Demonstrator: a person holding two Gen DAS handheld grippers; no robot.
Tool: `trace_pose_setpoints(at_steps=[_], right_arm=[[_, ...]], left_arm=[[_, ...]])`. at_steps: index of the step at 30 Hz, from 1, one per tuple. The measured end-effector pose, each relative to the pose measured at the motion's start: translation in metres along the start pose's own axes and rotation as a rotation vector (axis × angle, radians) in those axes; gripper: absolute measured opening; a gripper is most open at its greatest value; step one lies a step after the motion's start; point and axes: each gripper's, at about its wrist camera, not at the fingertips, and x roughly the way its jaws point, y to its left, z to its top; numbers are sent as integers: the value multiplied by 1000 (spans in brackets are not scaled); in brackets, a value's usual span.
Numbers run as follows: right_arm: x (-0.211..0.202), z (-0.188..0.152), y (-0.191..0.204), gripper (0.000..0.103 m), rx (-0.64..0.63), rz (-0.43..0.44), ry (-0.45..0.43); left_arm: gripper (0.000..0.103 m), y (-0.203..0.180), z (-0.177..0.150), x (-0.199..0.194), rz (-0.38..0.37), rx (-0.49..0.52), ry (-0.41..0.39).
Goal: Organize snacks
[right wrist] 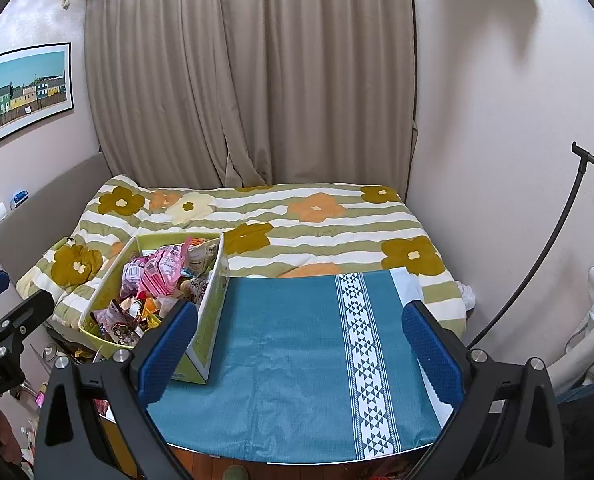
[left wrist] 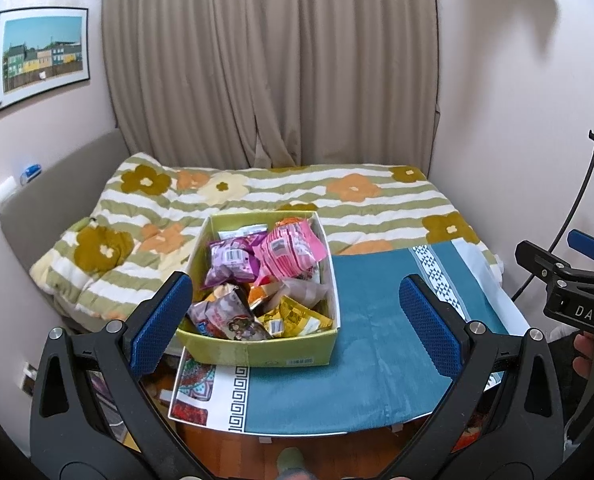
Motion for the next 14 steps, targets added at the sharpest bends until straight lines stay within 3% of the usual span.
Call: trace_pose_setpoints(at_steps=[14], right_arm=[[0, 2, -2, 102, 6, 2, -3]], left_arm=[[103, -7, -2, -14, 13, -5, -47]])
